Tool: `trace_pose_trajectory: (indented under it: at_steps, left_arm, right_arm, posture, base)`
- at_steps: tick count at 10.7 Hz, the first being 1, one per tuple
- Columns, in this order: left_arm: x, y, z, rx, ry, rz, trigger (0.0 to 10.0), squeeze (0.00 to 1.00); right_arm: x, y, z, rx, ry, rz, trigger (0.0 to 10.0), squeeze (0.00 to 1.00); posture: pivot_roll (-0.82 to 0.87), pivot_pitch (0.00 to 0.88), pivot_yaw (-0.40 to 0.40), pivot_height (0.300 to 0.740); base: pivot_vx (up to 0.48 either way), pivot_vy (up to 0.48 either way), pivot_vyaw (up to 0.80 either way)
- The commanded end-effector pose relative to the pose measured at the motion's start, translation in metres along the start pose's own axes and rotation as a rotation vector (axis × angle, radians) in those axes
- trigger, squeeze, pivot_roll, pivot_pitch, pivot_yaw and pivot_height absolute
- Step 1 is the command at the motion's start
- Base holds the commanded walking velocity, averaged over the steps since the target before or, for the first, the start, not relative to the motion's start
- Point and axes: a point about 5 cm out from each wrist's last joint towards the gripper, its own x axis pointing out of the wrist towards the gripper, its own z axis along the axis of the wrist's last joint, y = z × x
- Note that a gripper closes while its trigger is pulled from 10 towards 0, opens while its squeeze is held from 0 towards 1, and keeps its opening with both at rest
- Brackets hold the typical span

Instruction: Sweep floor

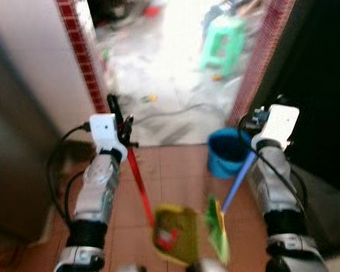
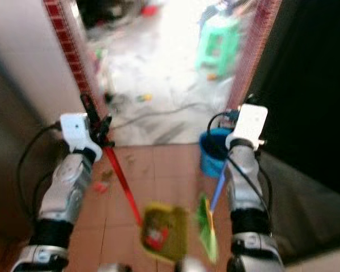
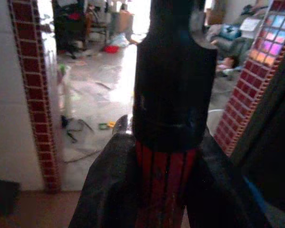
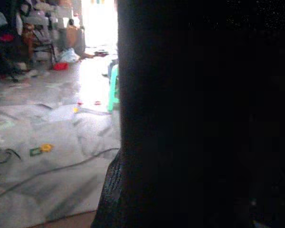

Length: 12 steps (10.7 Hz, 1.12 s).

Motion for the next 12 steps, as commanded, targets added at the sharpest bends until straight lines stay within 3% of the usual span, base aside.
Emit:
trace_pose_trajectory:
  at_steps: [1, 4, 7, 10, 12]
  left_arm:
    - [0.005, -0.002, 0.016, -0.017, -0.064, -0.009, 10.0, 0.0]
    - [0.005, 0.0, 0.021, -0.058, -0.087, 0.004, 10.0, 0.0]
    - [0.01, 0.002, 0.05, -0.108, -0.196, 0.031, 10.0, 0.0]
    - [0.017, -0.005, 0.094, -0.167, -0.323, 0.017, 10.0, 0.0]
    - [0.018, -0.003, 0.101, -0.177, -0.344, 0.018, 10.0, 0.0]
  right_arm:
    - [0.002, 0.0, 0.003, -0.006, -0.008, -0.003, 10.0, 0.0]
    - [0.002, -0.007, -0.001, -0.062, 0.011, -0.033, 10.0, 0.0]
    - [-0.001, -0.017, -0.014, -0.114, 0.07, -0.077, 10.0, 0.0]
    - [-0.005, -0.021, -0.029, -0.151, 0.13, -0.085, 10.0, 0.0]
    - [-0.006, -0.021, -0.032, -0.152, 0.146, -0.085, 10.0, 0.0]
  posture:
    - [-0.09, 0.023, 0.031, 0.74]
    - [-0.09, 0.022, 0.028, 0.74]
    - [-0.09, 0.023, 0.027, 0.74]
    - [-0.1, 0.022, 0.027, 0.74]
    - [-0.09, 0.017, 0.027, 0.74]
  base:
    - [0.0, 0.0, -0.69]
    - [0.0, 0.0, -0.17]
    - [0.0, 0.0, 0.0]
    - [0.0, 0.0, 0.0]
    - [0.172, 0.0, -0.4]
